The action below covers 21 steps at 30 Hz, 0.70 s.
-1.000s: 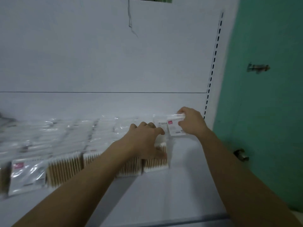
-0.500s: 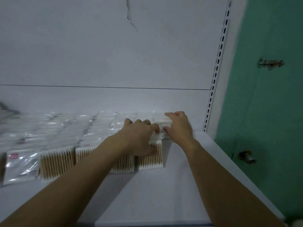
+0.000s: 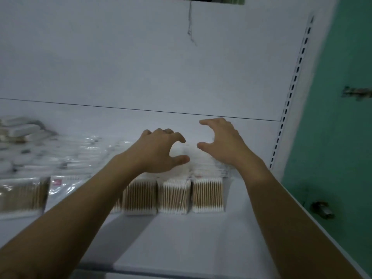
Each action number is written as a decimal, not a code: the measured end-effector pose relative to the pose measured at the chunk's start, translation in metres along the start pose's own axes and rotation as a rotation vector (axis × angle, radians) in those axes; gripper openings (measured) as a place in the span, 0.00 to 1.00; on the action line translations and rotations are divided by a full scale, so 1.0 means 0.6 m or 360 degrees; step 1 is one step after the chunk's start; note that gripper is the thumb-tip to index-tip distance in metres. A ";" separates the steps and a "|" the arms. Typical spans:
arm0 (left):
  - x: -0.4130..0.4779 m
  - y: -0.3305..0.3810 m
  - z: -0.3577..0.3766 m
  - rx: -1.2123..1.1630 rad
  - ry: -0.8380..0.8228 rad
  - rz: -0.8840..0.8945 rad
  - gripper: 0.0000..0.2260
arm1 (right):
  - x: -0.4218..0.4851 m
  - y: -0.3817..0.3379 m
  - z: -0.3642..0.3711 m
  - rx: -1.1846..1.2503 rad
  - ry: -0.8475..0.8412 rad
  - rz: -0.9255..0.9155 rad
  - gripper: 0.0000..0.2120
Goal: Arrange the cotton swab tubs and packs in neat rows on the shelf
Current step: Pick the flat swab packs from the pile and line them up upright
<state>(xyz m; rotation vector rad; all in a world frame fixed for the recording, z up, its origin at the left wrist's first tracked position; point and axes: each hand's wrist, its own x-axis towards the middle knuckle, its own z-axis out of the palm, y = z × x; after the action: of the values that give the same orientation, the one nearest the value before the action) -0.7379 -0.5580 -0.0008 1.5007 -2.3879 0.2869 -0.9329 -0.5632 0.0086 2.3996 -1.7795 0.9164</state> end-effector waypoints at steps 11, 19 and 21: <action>-0.128 -0.212 -0.064 0.0089 0.0125 -0.0450 0.26 | 0.070 -0.248 0.074 -0.0094 -0.0169 -0.0455 0.34; -0.262 -0.385 -0.099 0.0083 0.0216 -0.0749 0.24 | 0.112 -0.444 0.183 -0.0089 -0.0408 -0.0674 0.34; -0.296 -0.433 -0.107 0.0126 0.0230 -0.0821 0.24 | 0.117 -0.493 0.212 -0.0092 -0.0503 -0.0716 0.33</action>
<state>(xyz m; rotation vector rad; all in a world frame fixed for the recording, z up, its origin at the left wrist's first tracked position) -0.4220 -0.5003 -0.0028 1.9866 -1.8170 0.3536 -0.6042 -0.5647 0.0305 2.8501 -1.2105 0.4509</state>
